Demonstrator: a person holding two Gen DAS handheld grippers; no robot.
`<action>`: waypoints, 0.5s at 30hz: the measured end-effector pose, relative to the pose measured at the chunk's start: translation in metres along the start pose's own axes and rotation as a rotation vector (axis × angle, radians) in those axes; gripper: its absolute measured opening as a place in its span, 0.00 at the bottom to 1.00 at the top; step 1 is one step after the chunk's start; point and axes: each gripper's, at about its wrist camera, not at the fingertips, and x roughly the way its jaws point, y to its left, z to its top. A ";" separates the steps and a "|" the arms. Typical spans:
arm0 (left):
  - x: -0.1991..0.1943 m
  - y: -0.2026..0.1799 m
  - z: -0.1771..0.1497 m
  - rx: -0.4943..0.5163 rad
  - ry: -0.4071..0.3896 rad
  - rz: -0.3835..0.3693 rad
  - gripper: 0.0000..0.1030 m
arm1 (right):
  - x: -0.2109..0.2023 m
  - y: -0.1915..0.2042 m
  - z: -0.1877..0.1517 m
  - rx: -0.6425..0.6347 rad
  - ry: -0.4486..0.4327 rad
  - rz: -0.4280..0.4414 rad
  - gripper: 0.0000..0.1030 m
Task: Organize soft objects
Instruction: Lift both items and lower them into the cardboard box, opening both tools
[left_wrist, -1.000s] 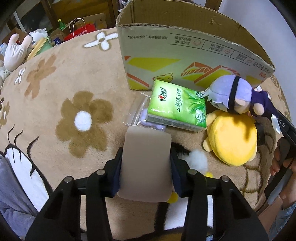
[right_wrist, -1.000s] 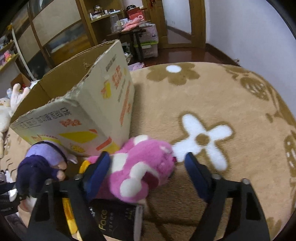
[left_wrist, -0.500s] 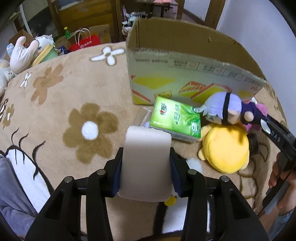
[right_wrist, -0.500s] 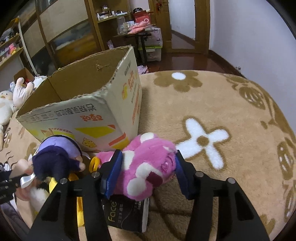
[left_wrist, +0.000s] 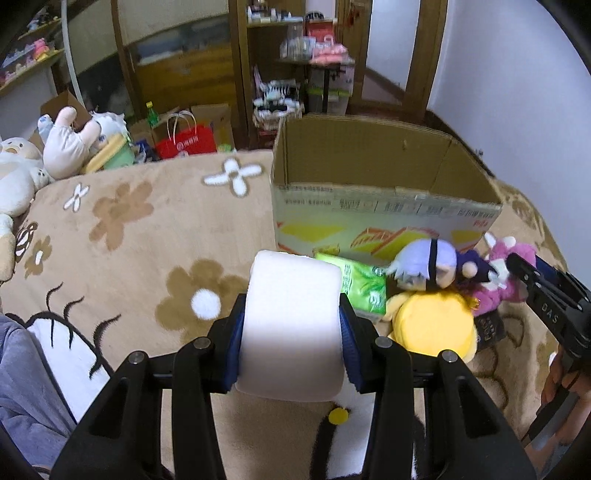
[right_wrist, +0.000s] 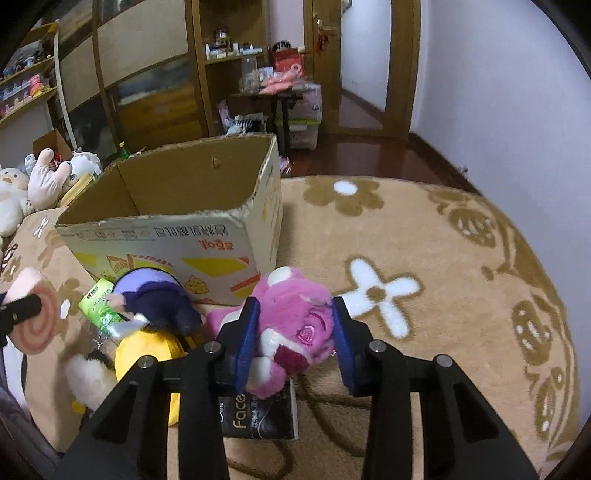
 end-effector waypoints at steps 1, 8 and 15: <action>-0.004 0.001 0.001 0.000 -0.019 0.002 0.42 | -0.004 0.000 0.001 0.002 -0.014 -0.007 0.39; -0.034 0.000 0.002 0.011 -0.129 0.004 0.42 | -0.047 -0.008 0.008 0.024 -0.129 -0.031 0.39; -0.060 -0.002 0.005 0.037 -0.222 -0.003 0.42 | -0.080 -0.009 0.016 0.036 -0.218 -0.021 0.39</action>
